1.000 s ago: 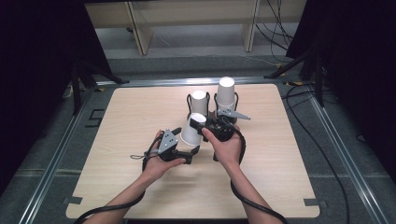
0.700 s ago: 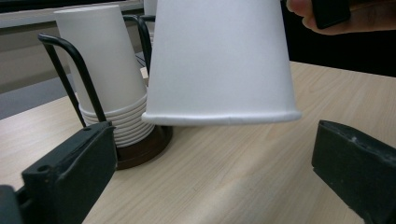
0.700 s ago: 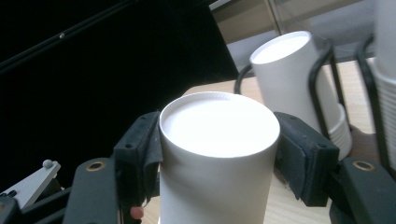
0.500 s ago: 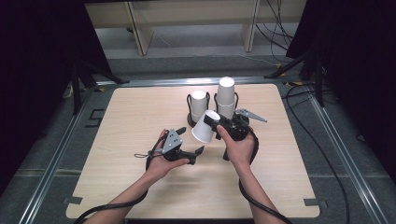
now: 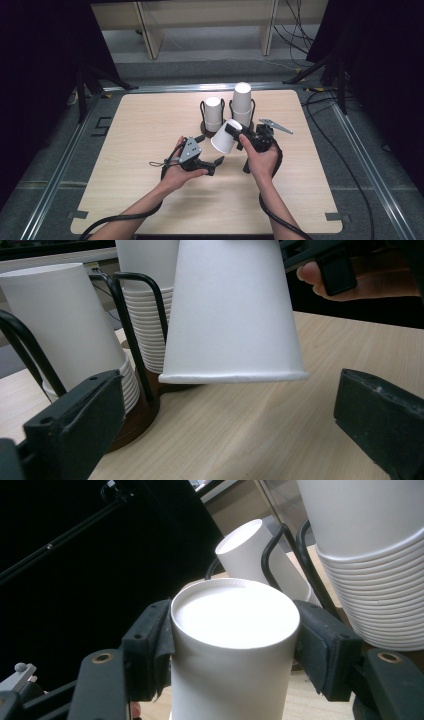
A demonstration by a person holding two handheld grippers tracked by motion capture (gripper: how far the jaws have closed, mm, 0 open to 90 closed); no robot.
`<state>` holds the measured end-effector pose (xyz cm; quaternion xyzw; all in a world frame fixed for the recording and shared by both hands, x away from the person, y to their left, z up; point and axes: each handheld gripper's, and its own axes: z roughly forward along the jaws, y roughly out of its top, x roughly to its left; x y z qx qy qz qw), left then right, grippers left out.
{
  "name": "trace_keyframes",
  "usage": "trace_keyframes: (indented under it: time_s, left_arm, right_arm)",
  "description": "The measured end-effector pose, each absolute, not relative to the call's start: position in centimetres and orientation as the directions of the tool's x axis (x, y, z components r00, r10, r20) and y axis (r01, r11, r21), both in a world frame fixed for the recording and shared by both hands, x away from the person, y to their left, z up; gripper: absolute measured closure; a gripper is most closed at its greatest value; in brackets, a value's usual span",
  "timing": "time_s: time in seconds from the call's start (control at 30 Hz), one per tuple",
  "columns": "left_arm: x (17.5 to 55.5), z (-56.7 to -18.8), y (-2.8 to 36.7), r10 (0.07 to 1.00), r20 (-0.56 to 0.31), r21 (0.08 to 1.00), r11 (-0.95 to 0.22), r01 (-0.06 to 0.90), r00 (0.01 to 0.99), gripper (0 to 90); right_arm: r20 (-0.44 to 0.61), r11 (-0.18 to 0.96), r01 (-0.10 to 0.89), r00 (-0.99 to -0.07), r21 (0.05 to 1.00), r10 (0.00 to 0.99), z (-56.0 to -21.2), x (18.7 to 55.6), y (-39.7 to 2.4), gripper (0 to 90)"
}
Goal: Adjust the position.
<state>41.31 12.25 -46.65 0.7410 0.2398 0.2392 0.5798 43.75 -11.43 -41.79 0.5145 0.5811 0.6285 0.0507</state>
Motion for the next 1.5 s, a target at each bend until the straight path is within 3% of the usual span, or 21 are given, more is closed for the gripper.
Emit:
trace_keyframes:
  time_s: [1.3,1.5]
  left_arm:
    - [43.3,-47.4,9.5,0.629,0.097,0.971,-0.229,0.064,0.771,0.0]
    - [43.3,-47.3,9.3,0.634,0.102,0.972,-0.228,0.059,0.767,3.3]
  right_arm:
    - [0.615,-0.344,0.55,-0.445,0.761,0.651,-42.0,43.7,-11.8,36.0]
    - [0.616,-0.345,0.546,-0.452,0.763,0.646,-42.0,43.7,-11.8,36.0]
